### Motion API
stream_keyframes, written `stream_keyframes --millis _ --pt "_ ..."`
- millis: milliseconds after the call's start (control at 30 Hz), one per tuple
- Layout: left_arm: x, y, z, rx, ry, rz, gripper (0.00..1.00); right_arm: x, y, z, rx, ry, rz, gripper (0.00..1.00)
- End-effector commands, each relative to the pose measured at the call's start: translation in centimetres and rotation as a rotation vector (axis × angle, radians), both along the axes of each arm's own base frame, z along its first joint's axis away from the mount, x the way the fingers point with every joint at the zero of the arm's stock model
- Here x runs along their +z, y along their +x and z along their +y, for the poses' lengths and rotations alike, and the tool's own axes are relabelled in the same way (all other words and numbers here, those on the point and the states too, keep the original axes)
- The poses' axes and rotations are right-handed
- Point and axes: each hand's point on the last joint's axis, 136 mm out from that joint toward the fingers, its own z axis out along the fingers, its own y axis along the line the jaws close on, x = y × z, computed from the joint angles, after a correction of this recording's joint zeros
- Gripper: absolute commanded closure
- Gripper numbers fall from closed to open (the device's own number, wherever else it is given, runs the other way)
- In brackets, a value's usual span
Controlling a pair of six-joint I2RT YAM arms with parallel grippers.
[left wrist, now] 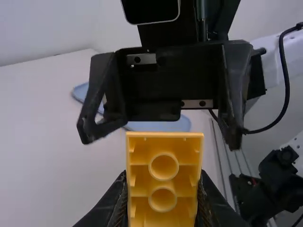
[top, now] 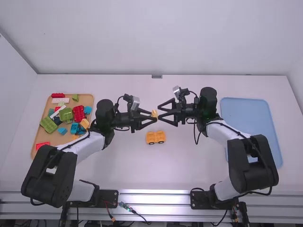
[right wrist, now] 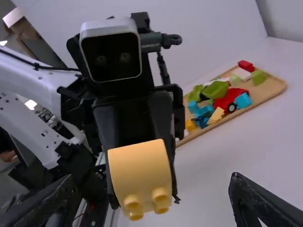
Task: Assemble lego blocks to make yellow taxi
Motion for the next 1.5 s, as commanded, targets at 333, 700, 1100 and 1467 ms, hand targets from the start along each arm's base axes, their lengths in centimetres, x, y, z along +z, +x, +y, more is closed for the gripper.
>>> stream_keyframes --millis 333,700,1100,1467 --pt "0.3 -1.8 -0.5 -0.085 -0.015 0.012 0.99 0.7 -0.9 1.3 0.064 0.013 -0.04 0.47" --pt "0.4 -2.6 -0.6 -0.133 -0.018 0.006 0.98 0.7 -0.9 1.3 0.064 0.013 -0.043 0.64" --pt "0.3 -2.5 -0.5 -0.127 -0.019 0.021 0.19 0.6 -0.4 1.3 0.035 0.008 -0.036 0.96" --pt "-2.6 1.0 1.0 0.097 0.047 0.153 0.01 0.2 3.1 -0.2 -0.144 -0.016 -0.027 1.0"
